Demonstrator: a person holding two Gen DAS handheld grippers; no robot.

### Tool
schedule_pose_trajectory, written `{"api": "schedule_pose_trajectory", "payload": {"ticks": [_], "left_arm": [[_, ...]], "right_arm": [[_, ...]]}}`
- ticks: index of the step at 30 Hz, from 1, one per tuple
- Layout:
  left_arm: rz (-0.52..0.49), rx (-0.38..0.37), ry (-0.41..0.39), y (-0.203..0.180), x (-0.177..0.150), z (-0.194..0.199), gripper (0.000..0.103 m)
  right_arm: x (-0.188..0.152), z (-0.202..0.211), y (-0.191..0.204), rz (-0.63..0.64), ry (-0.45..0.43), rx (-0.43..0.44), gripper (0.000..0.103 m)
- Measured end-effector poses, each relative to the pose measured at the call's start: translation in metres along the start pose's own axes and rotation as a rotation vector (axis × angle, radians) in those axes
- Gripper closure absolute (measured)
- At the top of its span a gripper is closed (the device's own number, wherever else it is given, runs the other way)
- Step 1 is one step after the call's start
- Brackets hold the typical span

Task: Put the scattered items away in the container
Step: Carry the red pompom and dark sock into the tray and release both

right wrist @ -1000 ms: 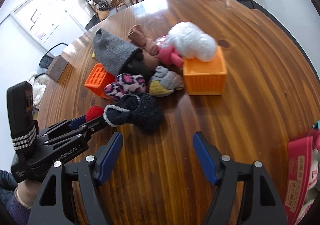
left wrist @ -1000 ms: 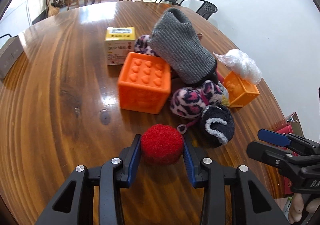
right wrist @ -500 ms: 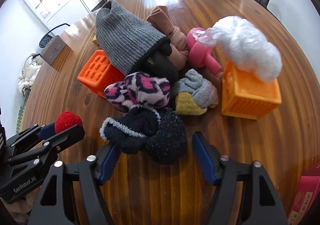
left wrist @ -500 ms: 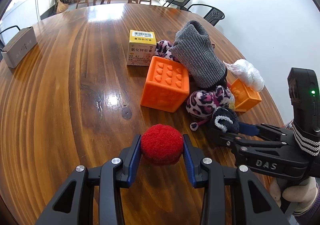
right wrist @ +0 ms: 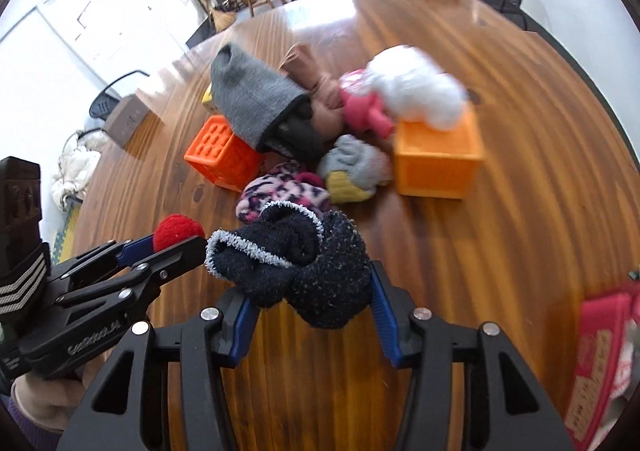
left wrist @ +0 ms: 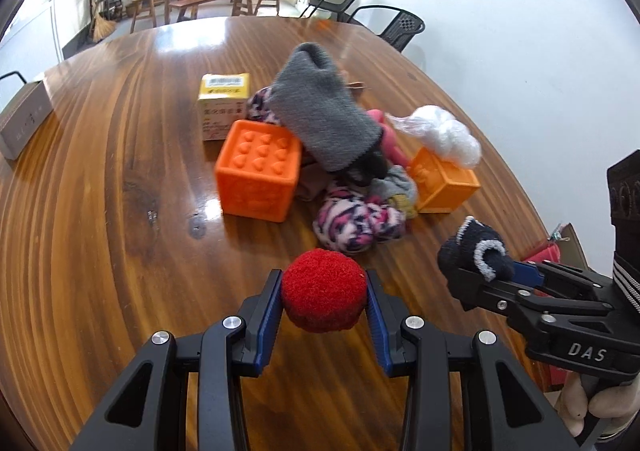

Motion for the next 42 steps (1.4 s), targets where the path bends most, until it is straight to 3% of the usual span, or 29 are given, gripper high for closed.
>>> {"api": "schedule_pose_trajectory", "payload": {"ticks": [7, 14, 24, 36, 42], "left_arm": [[-0.098, -0.058, -0.002, -0.063, -0.001, 0.001, 0.062], [-0.208, -0.146, -0.001, -0.140, -0.002, -0.005, 0.062], [-0.360, -0.297, 0.014, -0.259, -0.006, -0.017, 0.062], [-0.489, -0.375, 0.061, -0.353, -0.036, -0.027, 0.062], [-0.506, -0.360, 0.098, -0.367, -0.048, -0.038, 0.061]], "right_arm": [[-0.018, 0.058, -0.044, -0.098, -0.078, -0.044, 0.048], [-0.048, 0.127, -0.115, -0.233, -0.167, -0.132, 0.048], [-0.122, 0.218, -0.204, -0.433, -0.263, -0.295, 0.048], [-0.165, 0.243, -0.245, -0.521, -0.266, -0.380, 0.048], [-0.172, 0.241, -0.256, -0.548, -0.247, -0.373, 0.046]]}}
Point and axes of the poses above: each gripper's, at about its wrist camera, not at the fingertips, and z roughly against the way its jaws point, y to its left, x to its top, the point moved 3 cm from there along -z, roughly the way its jaws point, and after that the axes turned 2 degrees about -y, right-handed, at the moved point
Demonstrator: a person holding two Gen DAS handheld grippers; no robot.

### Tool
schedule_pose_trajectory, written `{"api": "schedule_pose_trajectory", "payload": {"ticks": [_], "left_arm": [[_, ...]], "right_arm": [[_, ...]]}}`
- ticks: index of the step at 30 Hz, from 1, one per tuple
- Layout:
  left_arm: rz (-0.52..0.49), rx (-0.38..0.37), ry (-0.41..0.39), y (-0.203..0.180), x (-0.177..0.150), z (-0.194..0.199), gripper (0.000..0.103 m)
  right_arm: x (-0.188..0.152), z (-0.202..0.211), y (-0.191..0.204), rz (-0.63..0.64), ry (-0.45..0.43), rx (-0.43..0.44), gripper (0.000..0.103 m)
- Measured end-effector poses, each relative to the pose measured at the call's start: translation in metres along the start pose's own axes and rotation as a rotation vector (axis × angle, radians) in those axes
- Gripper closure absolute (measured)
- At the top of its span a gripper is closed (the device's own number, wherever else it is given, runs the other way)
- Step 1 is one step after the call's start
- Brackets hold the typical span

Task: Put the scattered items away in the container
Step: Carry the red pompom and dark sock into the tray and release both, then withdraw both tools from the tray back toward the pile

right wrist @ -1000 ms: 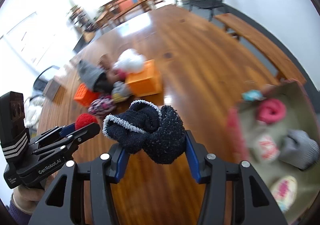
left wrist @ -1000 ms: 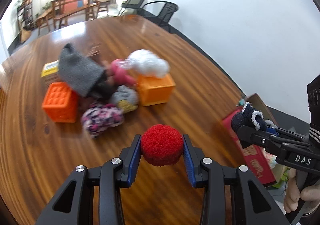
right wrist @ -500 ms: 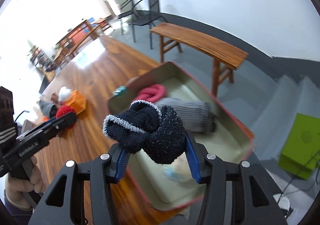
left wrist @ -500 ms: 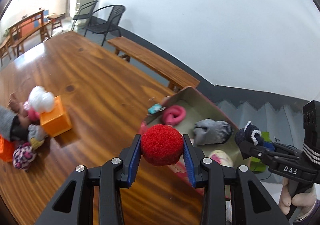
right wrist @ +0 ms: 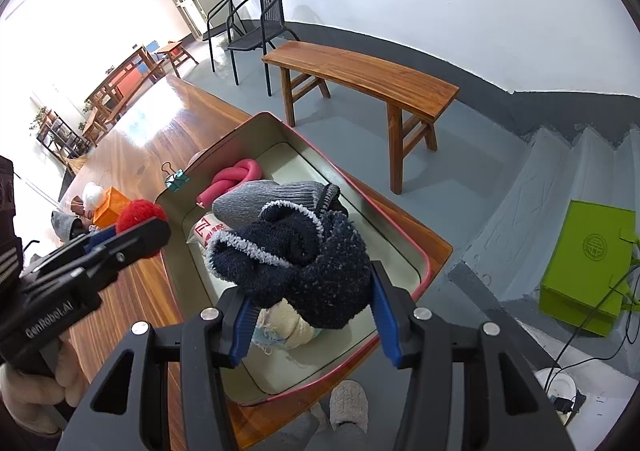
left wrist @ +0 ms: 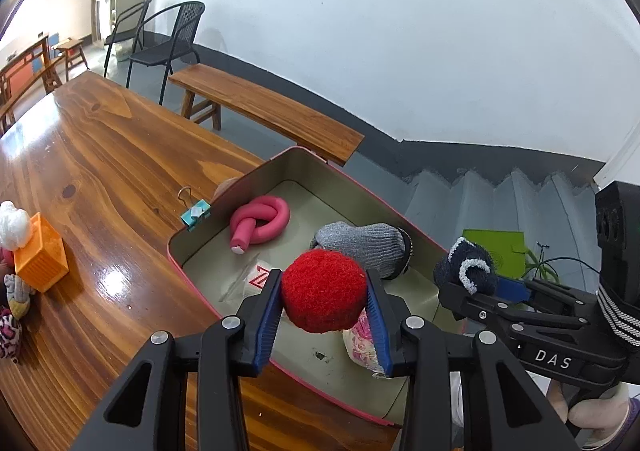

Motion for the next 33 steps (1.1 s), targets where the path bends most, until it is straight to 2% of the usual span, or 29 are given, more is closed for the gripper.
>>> {"api": "schedule_pose_trajectory", "payload": {"ticks": [3, 5, 6, 7, 19, 30, 31, 33], "left_arm": [[0.013, 0.007, 0.024, 0.001, -0.001, -0.005, 0.059], [0.023, 0.017, 0.028, 0.003, -0.002, -0.006, 0.049], [0.032, 0.020, 0.025, 0.005, -0.002, -0.006, 0.039], [0.040, 0.019, 0.019, 0.006, -0.002, -0.005, 0.038], [0.089, 0.042, -0.015, 0.022, -0.005, 0.013, 0.038], [0.199, 0.134, -0.044, 0.083, -0.022, 0.047, 0.038], [0.211, 0.144, -0.047, 0.089, -0.024, 0.050, 0.029], [0.242, 0.164, -0.070, 0.105, -0.029, 0.060, 0.019]], "right_arm": [[0.000, -0.001, -0.004, -0.010, 0.006, 0.004, 0.044], [0.000, -0.003, -0.007, -0.022, 0.013, 0.012, 0.040], [0.000, -0.004, -0.009, -0.030, 0.016, 0.012, 0.039], [0.000, -0.003, -0.010, -0.035, 0.019, 0.013, 0.036], [0.004, 0.000, 0.004, -0.030, -0.007, 0.046, 0.034], [0.010, -0.012, 0.059, 0.062, -0.002, 0.102, 0.034], [0.010, -0.012, 0.065, 0.070, -0.001, 0.108, 0.034], [0.012, -0.014, 0.080, 0.093, 0.001, 0.124, 0.034]]}}
Point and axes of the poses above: each gripper's, at about its wrist camera, not at the fingertips, and z roughly against the way its jaws point, y to its left, x to its top, the point moved 3 cm from there along -z, roughly the way its jaws point, and after that the axes turned 2 degrees about -y, right-handed, at the moved point
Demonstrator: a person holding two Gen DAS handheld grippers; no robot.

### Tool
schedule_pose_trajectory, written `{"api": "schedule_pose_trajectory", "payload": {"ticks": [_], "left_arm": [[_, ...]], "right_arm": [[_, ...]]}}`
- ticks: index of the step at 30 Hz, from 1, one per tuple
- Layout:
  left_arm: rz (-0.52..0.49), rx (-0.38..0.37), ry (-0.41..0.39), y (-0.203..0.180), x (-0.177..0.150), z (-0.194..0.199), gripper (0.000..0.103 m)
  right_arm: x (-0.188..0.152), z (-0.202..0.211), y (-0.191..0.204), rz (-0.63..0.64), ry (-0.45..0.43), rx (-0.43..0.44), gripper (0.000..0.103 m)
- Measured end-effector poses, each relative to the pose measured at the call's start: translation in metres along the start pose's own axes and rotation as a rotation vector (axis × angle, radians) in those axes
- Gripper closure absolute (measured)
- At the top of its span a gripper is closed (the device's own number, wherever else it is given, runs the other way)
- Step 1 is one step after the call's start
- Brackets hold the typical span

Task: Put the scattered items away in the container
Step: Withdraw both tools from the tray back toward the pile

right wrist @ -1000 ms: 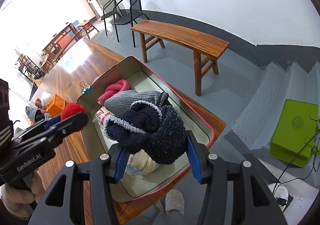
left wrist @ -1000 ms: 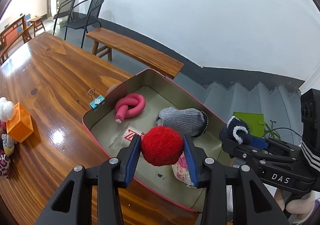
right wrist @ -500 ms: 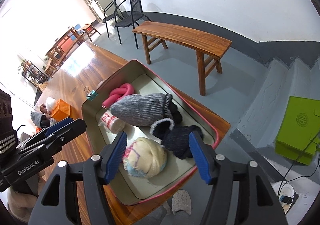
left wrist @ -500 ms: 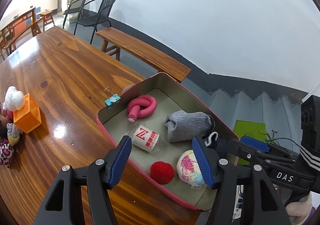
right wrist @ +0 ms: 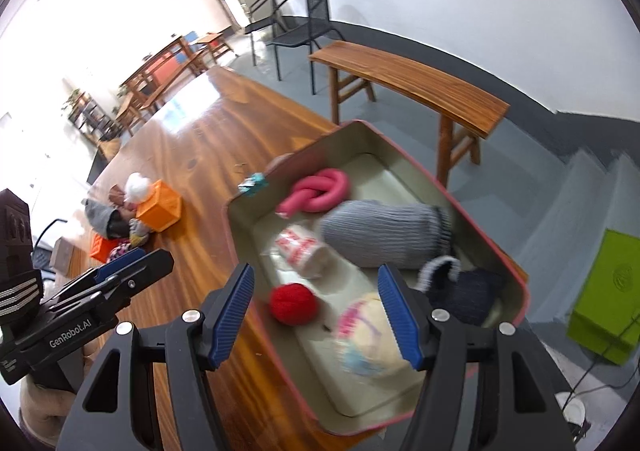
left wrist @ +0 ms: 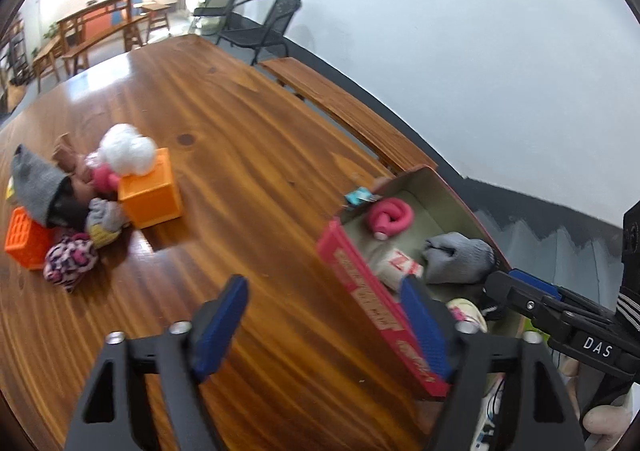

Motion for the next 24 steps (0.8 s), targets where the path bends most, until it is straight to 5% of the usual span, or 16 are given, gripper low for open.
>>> {"api": "schedule_pose_trajectory", "payload": {"ticks": [15, 24], "left_arm": [[0.226, 0.173, -0.064, 0.162, -0.005, 0.045, 0.019], [0.280, 0.286, -0.077, 0.246, -0.007, 0.054, 0.019]], "right_arm": [[0.006, -0.049, 0.117, 0.138, 0.058, 0.112, 0.034], [0.003, -0.087, 0.165, 0.166, 0.114, 0.120, 0.034]]}}
Point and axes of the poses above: each gripper's, at about its wrist camera, not at the fingertips, and z roughly against the way its jaws point, y to its left, x to its top, the point moved 3 cm from there along -z, roughly the way its jaws point, and after that the axes turned 2 degrees about -y, right-handed, at the moved point
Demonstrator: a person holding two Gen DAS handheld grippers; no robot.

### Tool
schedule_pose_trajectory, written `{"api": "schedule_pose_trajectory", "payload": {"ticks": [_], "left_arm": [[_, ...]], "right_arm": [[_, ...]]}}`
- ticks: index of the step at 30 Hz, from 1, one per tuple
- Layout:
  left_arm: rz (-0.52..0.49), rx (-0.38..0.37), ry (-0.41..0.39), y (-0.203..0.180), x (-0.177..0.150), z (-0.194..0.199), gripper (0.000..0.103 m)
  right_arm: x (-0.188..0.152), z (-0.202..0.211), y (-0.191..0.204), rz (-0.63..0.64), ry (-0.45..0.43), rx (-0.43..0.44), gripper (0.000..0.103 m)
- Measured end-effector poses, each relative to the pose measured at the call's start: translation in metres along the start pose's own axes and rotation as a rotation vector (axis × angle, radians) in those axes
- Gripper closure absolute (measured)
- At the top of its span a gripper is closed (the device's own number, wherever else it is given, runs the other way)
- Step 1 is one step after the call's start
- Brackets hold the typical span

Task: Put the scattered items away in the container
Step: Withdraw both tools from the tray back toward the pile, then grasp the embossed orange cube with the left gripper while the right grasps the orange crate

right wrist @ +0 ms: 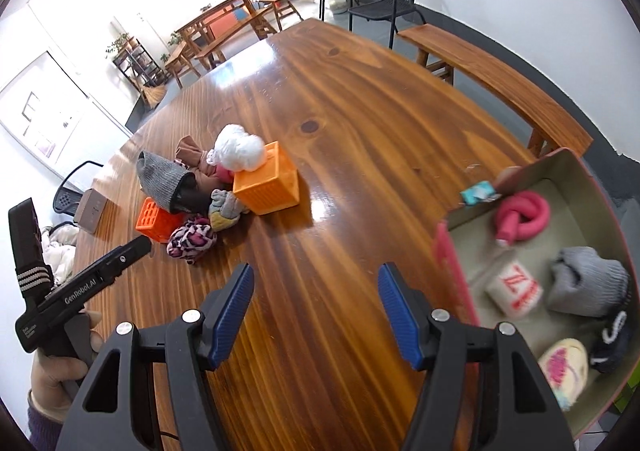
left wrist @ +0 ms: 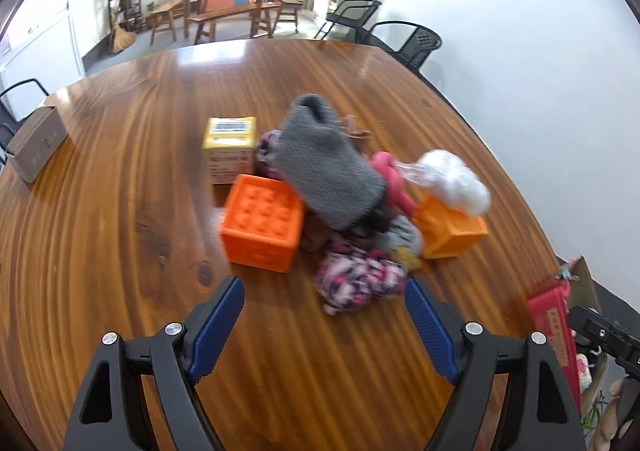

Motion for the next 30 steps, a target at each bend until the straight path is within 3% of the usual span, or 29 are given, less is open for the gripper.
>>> {"api": "schedule_pose_trajectory", "payload": {"ticks": [6, 14, 20, 22, 25, 30], "left_arm": [[0.006, 0.005, 0.007, 0.027, 0.013, -0.017, 0.019], [-0.029, -0.002, 0.044, 0.032, 0.020, -0.049, 0.019], [0.025, -0.014, 0.078, 0.044, 0.021, -0.065, 0.019], [0.037, -0.025, 0.078, 0.047, 0.022, -0.067, 0.034], [0.027, -0.046, 0.076, 0.045, 0.024, -0.068, 0.043], [0.027, -0.044, 0.061, 0.044, 0.023, -0.066, 0.044]], "right_arm": [[0.005, -0.021, 0.019, 0.008, 0.025, 0.000, 0.034], [0.010, -0.037, 0.032, 0.009, 0.047, -0.015, 0.034], [0.017, -0.053, 0.036, 0.014, 0.057, -0.023, 0.034], [0.021, -0.060, 0.038, 0.014, 0.062, -0.021, 0.034], [0.026, -0.070, 0.042, 0.020, 0.066, -0.012, 0.034], [0.037, -0.089, 0.049, 0.037, 0.075, 0.004, 0.034]]}}
Point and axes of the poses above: each gripper's, at about its wrist camera, not at the fingertips, and z roughly against the way its jaws point, y to its left, x to its top, the point moved 3 cm from there along -z, roughly the way its jaws point, and after that the axes turned 2 degrees about -y, right-handed, at the moved point
